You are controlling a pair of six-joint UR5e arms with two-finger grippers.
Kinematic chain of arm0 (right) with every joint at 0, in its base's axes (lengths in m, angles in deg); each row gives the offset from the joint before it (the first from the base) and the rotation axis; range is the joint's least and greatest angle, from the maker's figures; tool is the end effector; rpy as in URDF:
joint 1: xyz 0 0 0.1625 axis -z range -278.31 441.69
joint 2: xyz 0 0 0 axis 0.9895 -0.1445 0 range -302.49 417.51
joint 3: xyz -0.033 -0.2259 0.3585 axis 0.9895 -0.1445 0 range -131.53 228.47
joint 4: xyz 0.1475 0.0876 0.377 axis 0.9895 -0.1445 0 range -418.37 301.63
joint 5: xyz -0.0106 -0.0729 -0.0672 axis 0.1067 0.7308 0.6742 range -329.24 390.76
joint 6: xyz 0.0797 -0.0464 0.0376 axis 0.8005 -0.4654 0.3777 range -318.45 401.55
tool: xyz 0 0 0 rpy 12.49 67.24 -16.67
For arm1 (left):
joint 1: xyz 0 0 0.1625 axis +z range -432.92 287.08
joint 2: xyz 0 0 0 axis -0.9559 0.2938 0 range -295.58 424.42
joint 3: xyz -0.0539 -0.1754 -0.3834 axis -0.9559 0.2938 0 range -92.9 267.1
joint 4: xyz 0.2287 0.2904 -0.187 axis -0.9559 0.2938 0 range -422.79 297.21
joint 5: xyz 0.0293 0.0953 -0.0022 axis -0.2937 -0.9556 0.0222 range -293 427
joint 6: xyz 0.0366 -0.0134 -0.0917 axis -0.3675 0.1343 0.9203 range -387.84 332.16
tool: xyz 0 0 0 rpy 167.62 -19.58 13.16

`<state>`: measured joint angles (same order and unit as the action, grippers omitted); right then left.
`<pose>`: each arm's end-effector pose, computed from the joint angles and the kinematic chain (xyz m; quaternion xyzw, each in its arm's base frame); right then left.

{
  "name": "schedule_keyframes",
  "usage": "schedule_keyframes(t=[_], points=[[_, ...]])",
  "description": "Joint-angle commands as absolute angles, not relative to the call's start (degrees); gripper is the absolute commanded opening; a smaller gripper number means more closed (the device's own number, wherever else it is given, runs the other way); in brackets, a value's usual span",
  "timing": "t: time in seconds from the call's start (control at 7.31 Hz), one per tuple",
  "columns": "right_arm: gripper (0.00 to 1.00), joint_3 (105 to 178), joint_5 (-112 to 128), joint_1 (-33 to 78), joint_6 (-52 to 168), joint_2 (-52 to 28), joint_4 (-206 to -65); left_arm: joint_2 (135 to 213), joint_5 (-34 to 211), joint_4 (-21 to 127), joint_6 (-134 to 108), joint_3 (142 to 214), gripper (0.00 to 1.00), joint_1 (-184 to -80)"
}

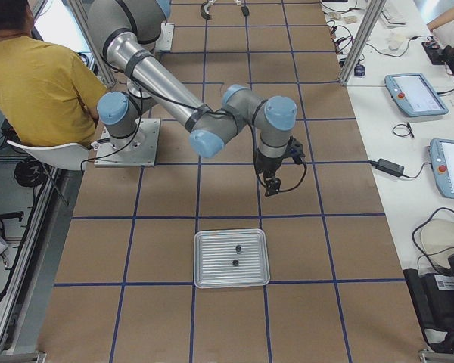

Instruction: Place bearing gear from tray to pile

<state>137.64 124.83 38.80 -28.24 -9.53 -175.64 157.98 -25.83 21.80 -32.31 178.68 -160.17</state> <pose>-0.3810 -0.5263 0.3162 0.1948 -0.9792 -0.0068 0.0567 -0.1035 -0.5227 0.4526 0.0150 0.9996 -0.0008 0.0248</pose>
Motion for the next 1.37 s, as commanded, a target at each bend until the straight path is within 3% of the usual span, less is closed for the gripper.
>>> schedule_keyframes(t=[0.0, 0.68, 1.09, 1.23], points=[[1.00, 137.68, 121.82, 45.55, -40.96, -3.34, -178.95, 157.94, -25.99, 21.41, -32.23, 178.68, 1.00, -160.19], [1.00, 137.77, 122.34, 46.71, -44.85, 2.22, -180.10, 158.03, -25.90, 21.32, -32.23, 178.77, 1.00, -160.19], [0.84, 137.86, 123.82, 46.71, -44.32, 3.18, -180.19, 158.03, -25.90, 21.32, -32.23, 178.77, 1.00, -160.10], [0.66, 137.77, 128.36, 46.71, -44.23, 3.45, -180.19, 158.03, -25.90, 21.32, -32.23, 178.77, 1.00, -160.19]])
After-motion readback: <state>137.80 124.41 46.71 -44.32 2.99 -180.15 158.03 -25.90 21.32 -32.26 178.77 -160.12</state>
